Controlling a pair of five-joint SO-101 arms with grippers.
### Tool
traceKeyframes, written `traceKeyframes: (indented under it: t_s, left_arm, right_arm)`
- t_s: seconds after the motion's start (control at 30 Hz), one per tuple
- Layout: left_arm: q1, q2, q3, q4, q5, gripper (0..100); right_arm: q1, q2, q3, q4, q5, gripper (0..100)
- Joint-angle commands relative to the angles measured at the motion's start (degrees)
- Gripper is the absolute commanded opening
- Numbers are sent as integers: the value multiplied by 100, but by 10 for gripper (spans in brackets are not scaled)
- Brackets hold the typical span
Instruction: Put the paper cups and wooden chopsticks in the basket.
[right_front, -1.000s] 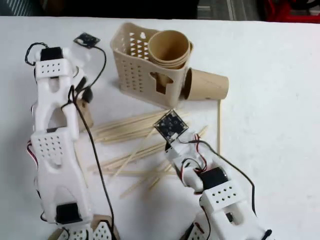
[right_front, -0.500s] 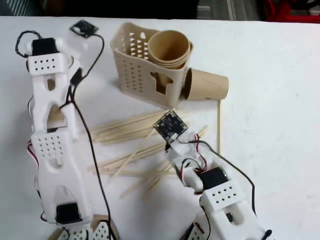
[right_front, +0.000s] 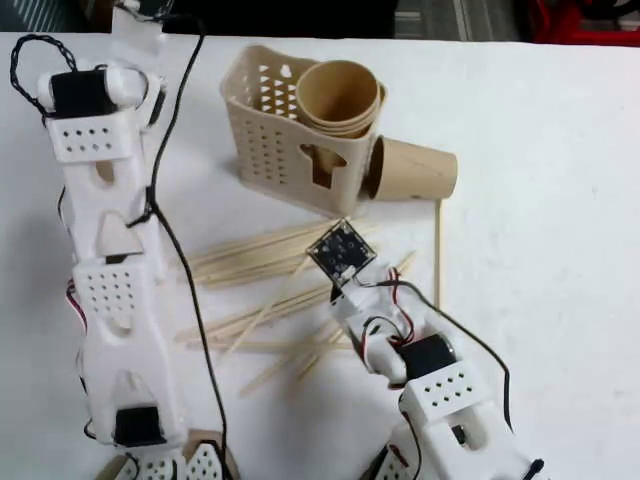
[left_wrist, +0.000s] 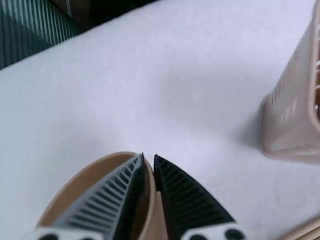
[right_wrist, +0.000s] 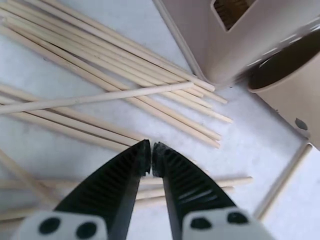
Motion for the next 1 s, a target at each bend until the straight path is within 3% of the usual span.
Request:
traceKeyframes:
  t_s: [0.0, 0.37, 0.7, 0.97]
  left_arm:
    - [365, -541, -185, 35, 167, 23]
    - [1815, -2290, -114, -158, 782, 23]
    - [2905, -2448, 53, -1697, 1301, 23]
    - [3389, -1727, 545, -2796, 1424, 23]
  right_arm:
    - [-4, -110, -53, -101, 53, 25]
    - [-4, -110, -53, -101, 53, 25]
    - [-22, -110, -53, -101, 53, 25]
    - [-4, -110, -53, -101, 53, 25]
